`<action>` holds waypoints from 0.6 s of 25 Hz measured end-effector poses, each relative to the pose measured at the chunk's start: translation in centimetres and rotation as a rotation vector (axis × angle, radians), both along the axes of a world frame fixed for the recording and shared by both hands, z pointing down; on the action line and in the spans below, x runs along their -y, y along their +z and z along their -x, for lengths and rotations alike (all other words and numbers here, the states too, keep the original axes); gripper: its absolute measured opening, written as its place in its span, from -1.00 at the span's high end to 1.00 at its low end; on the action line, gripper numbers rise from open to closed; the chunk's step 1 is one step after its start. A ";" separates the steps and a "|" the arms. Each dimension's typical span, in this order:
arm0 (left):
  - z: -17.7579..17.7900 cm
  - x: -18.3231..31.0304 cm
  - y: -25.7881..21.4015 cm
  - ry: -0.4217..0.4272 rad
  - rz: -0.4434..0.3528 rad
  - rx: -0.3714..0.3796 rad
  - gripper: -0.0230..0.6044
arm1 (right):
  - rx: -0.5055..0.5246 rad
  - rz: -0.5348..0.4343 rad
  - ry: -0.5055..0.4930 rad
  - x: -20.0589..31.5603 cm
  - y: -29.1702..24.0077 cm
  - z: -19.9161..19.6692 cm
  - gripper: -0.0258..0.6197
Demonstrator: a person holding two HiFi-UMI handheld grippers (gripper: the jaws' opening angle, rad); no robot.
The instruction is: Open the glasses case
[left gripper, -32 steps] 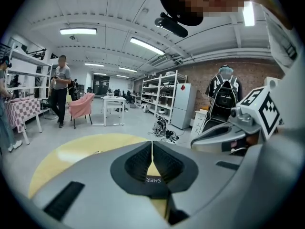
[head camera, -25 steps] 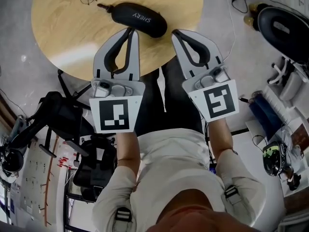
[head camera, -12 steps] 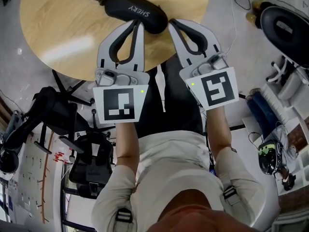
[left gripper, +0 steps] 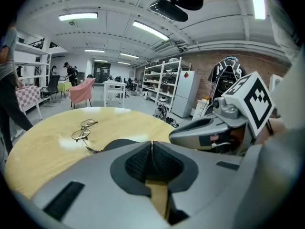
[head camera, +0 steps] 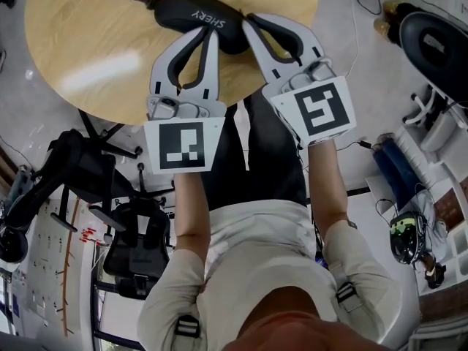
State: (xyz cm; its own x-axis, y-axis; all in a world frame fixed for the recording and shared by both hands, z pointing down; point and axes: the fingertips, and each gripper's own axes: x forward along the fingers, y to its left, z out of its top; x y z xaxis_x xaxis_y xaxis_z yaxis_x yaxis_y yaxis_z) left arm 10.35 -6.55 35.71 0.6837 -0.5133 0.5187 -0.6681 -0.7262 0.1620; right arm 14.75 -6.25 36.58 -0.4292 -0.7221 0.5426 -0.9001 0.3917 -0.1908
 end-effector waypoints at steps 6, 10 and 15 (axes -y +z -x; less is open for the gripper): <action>0.8 0.3 1.2 -0.019 0.012 0.005 0.85 | 0.004 -0.010 0.005 0.7 0.4 0.3 0.85; 1.2 0.0 1.2 -0.018 0.018 -0.004 0.85 | 0.018 -0.026 -0.024 0.2 -0.1 1.0 0.86; 2.1 -0.5 1.2 -0.018 0.018 0.014 0.85 | 0.041 -0.039 -0.081 -0.5 -0.7 2.5 0.86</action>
